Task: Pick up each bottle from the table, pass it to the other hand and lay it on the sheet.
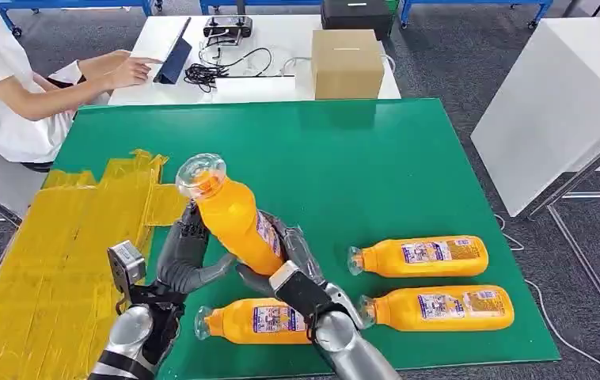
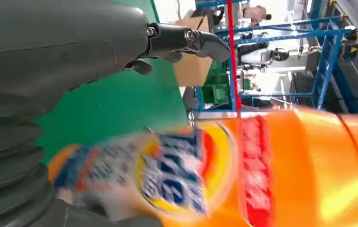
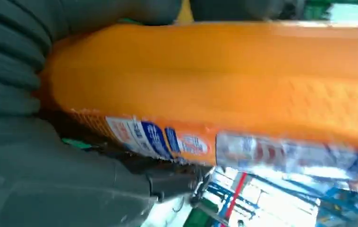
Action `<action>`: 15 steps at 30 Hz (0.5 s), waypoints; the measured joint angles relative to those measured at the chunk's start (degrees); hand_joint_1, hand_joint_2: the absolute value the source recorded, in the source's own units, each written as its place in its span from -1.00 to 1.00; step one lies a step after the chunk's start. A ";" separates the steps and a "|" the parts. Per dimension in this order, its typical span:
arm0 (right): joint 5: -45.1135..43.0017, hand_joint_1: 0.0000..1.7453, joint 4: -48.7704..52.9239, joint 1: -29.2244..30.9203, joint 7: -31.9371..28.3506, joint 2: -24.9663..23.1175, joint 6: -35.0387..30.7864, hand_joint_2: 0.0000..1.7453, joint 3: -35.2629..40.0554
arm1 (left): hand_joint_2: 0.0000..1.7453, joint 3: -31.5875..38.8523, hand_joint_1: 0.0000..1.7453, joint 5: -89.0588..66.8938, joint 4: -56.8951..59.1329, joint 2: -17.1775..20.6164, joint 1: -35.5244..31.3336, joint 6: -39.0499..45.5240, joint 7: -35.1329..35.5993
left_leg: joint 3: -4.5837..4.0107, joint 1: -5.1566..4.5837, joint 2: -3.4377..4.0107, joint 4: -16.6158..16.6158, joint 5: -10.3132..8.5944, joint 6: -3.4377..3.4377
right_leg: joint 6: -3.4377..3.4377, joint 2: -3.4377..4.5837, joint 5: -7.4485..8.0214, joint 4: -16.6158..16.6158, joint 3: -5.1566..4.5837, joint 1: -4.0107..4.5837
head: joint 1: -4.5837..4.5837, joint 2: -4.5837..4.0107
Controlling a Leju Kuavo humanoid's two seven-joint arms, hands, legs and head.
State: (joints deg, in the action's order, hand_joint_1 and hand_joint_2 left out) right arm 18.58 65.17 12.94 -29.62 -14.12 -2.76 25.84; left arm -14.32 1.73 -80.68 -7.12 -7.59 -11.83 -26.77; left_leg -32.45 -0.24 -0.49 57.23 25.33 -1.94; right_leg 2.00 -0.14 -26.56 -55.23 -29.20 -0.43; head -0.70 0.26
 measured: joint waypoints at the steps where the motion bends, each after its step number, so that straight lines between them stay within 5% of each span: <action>1: 0.56 1.00 -1.41 0.67 0.30 -0.19 -0.34 1.00 0.50 | 1.00 -0.43 -1.00 0.00 -0.26 0.04 -0.09 -0.17 0.00 | 0.00 0.00 -0.01 0.00 0.00 0.00 | 0.00 0.01 0.00 0.00 0.00 -0.01 | -0.02 0.00; 15: 2.86 1.00 -9.68 5.21 1.00 -2.12 -2.69 1.00 2.67 | 1.00 -3.02 -1.00 -0.17 -2.43 0.11 -0.03 -0.68 -0.96 | 0.00 -0.01 -0.04 0.00 0.00 0.00 | 0.00 -0.01 0.00 0.00 -0.02 0.00 | -0.02 0.00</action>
State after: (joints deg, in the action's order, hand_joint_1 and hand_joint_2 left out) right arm 21.44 55.49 18.15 -28.61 -16.24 -5.44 28.50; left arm -17.33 1.55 -83.10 -7.02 -7.62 -12.50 -27.74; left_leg -32.45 -0.25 -0.52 57.24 25.32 -1.94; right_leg 2.00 -0.15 -26.56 -55.22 -29.22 -0.44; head -0.72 0.26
